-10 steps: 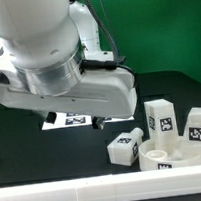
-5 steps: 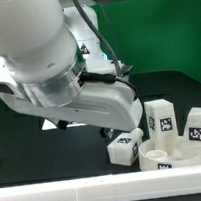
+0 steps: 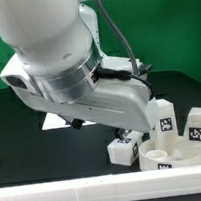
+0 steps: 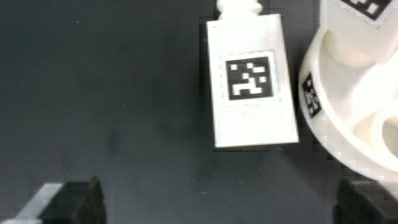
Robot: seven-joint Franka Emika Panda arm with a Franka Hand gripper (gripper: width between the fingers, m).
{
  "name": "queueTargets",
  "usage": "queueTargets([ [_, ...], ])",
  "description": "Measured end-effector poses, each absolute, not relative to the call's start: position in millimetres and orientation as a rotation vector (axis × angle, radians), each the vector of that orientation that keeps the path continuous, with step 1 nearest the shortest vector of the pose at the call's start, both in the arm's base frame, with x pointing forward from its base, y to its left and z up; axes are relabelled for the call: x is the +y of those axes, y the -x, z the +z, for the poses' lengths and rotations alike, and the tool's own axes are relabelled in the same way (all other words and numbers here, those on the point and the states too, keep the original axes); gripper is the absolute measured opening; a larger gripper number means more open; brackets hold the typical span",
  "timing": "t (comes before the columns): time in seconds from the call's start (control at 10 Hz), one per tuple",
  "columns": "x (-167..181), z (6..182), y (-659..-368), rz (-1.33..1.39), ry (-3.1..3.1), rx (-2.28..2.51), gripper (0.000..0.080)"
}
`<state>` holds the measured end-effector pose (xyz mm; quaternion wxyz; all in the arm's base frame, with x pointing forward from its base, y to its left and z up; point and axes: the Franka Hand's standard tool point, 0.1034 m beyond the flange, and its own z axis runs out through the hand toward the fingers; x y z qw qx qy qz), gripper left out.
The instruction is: Assemble stool
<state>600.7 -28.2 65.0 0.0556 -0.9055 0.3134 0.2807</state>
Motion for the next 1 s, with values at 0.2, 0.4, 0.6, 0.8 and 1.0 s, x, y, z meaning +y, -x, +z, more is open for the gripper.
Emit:
queueTargets([
  [0.2, -28.8, 56.9, -603.9, 0.806, 2.754, 0.964, 0.0649],
  [0.4, -24.5, 47.4, -608.3, 0.776, 2.701, 1.001, 0.0649],
  [0.6, -21.6, 48.1, -616.9, 0.724, 2.628, 1.087, 0.0649],
  [0.8, -22.0, 46.8, -616.1, 0.728, 2.63, 1.086, 0.0649],
  [1.0, -21.3, 45.4, -616.9, 0.718, 2.631, 1.088, 0.0649],
])
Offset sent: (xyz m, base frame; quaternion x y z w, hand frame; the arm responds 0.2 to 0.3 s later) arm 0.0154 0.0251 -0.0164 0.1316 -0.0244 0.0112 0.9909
